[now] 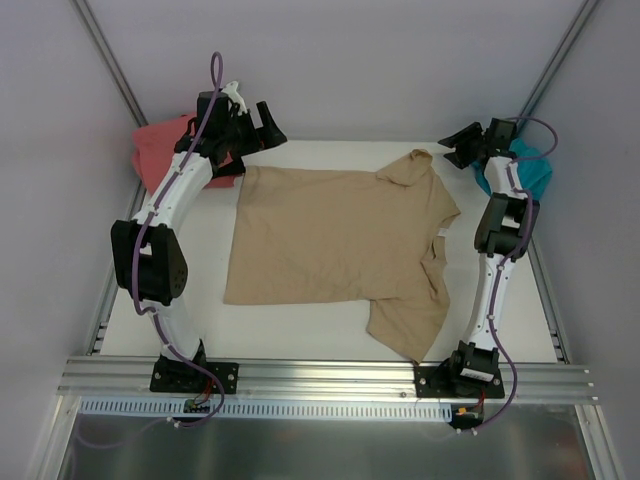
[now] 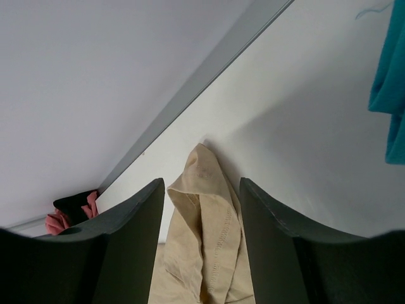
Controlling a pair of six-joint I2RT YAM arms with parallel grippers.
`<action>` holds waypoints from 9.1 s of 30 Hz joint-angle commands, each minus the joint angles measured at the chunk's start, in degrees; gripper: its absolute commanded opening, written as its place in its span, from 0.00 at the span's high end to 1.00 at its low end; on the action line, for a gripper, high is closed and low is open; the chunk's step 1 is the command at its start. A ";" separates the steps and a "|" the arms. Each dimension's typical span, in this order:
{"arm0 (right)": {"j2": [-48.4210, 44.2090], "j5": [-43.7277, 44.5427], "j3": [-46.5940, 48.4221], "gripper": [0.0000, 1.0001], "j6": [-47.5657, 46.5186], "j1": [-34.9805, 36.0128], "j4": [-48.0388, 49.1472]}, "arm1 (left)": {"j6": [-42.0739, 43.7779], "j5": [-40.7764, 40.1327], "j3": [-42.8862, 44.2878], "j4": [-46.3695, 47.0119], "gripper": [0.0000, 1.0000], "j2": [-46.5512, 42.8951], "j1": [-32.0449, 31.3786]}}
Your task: Fold and stack the t-shirts
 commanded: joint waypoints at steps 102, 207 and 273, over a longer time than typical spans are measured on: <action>-6.51 -4.39 -4.56 1.00 1.77 2.74 -0.57 | 4.41 -12.20 8.65 1.48 0.02 24.56 3.58; -14.15 -2.99 -9.13 1.00 -1.66 0.72 -2.24 | 5.29 -13.78 15.69 0.86 0.97 27.99 4.46; -26.28 9.58 -36.11 0.01 -18.00 4.68 -15.07 | 11.27 -18.88 12.52 -0.37 0.01 0.14 4.29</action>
